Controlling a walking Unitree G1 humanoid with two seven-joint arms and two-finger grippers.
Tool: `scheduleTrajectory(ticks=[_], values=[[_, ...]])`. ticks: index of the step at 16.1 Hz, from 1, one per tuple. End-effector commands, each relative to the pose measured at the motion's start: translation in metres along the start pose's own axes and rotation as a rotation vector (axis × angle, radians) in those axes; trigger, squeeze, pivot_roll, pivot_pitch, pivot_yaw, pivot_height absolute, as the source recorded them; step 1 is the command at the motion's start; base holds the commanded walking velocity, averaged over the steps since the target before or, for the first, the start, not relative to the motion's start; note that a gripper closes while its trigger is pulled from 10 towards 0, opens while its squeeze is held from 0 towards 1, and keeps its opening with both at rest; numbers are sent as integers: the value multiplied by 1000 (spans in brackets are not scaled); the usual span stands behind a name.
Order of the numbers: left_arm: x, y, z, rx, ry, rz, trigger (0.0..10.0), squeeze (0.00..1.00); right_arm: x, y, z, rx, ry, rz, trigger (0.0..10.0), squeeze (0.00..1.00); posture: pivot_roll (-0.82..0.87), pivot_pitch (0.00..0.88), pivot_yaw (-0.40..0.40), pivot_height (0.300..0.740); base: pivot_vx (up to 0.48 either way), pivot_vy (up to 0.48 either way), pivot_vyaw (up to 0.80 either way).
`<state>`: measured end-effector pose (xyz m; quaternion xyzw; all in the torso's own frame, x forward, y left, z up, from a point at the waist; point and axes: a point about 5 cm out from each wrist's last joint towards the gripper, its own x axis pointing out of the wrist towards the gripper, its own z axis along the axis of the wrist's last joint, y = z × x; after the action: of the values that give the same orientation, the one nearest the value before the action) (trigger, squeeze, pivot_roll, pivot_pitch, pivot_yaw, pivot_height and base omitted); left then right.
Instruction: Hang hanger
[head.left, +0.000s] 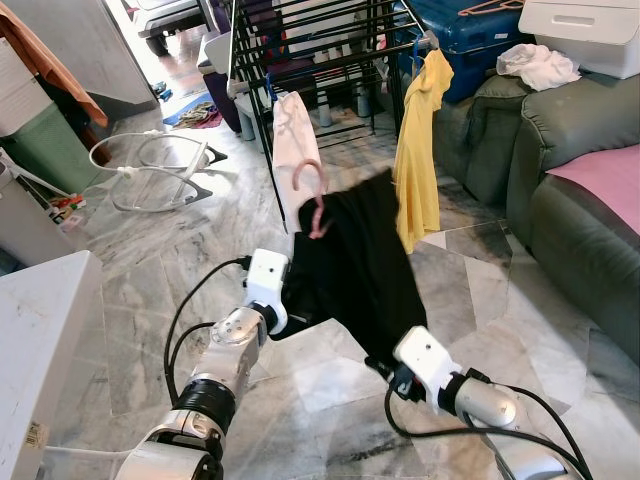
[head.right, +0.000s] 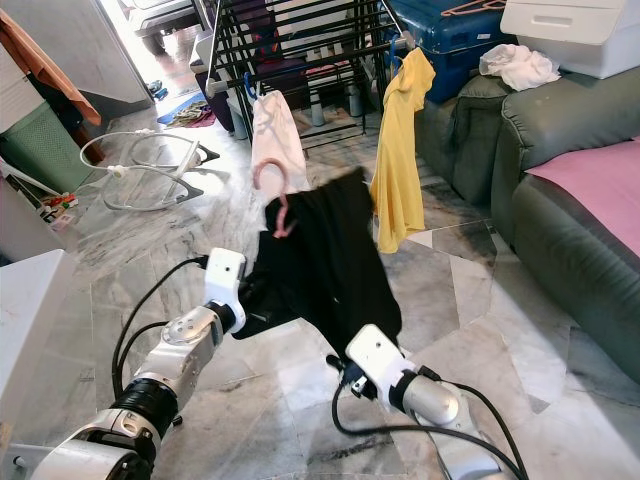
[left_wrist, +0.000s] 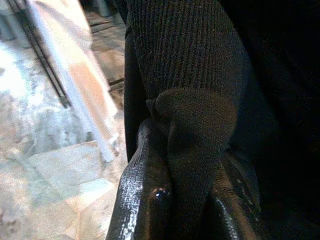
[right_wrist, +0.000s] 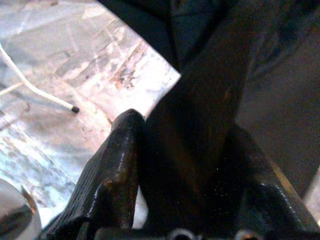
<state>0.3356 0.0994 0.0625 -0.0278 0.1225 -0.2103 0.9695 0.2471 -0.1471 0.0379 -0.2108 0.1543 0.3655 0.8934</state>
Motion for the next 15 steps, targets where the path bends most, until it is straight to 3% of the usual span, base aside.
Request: scheduleTrajectory(ticks=[1, 4, 7, 10, 11, 15], values=[[0, 16, 18, 22, -67, 76, 0, 0, 3, 3, 3, -45, -16, -12, 10000, 1000, -255, 0, 224, 740, 0, 0, 0], [-1, 20, 18, 34, -67, 128, 0, 0, 2, -16, 3, -106, -6, -214, 10000, 1000, -258, 0, 224, 740, 0, 0, 0], [-4, 23, 17, 50, -80, 93, 0, 0, -1, -3, 7, -75, -59, -109, 10000, 1000, -260, 0, 223, 740, 0, 0, 0], [-8, 22, 21, 144, -99, -56, 0, 0, -9, -3, 12, -112, -89, -20, 10000, 1000, -263, 0, 221, 740, 0, 0, 0], [-19, 25, 14, 274, -56, -221, 0, 0, -20, -15, 16, -164, -81, 23, 10000, 1000, -265, 0, 222, 740, 0, 0, 0], [-44, 45, -2, 414, 54, -389, 0, 0, -42, -38, 23, -203, -66, 74, 10000, 1000, -272, 0, 227, 740, 0, 0, 0]])
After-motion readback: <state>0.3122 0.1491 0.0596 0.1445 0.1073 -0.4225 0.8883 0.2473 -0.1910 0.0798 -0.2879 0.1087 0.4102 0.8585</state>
